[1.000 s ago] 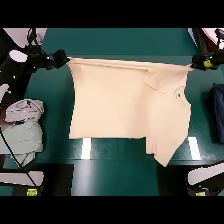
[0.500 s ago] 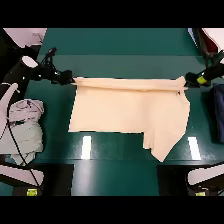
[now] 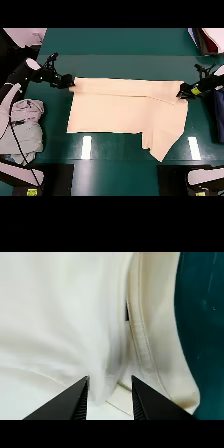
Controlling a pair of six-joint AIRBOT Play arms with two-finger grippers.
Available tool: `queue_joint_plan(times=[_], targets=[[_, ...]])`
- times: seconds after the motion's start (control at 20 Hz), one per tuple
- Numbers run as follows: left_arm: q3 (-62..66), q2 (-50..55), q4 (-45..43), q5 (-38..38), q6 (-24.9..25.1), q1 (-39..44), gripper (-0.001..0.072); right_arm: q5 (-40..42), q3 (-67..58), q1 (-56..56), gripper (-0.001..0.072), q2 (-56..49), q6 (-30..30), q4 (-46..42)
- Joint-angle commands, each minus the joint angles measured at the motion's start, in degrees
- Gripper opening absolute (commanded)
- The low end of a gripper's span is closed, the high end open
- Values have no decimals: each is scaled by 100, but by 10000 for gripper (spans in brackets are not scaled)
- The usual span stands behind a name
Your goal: Fold the shirts.
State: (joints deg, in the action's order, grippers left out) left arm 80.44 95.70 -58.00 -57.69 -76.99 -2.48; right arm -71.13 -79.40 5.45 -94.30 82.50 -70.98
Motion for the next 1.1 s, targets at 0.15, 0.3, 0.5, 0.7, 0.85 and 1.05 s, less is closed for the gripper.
queue_joint_plan(times=[0.15,0.3,0.5,0.7,0.85,1.05], targets=[[4,-37,-127,-911,-306,-98,521,-662,-352,68,325,181,7,46],[-15,-243,-933,-2052,-313,-173,521,-846,-179,323,324,828,-13,50],[-1259,-1309,-1340,-1934,-295,-173,521,-894,726,623,324,2031,-269,96],[-2935,-2393,-1287,-1635,-302,-173,521,-831,1401,750,324,2837,-308,98],[-3818,-2780,-780,-1366,-199,-173,521,-839,1567,745,324,3108,-308,103],[-4304,-2802,-122,-1012,85,-173,521,-894,1572,739,324,3241,-306,101]])
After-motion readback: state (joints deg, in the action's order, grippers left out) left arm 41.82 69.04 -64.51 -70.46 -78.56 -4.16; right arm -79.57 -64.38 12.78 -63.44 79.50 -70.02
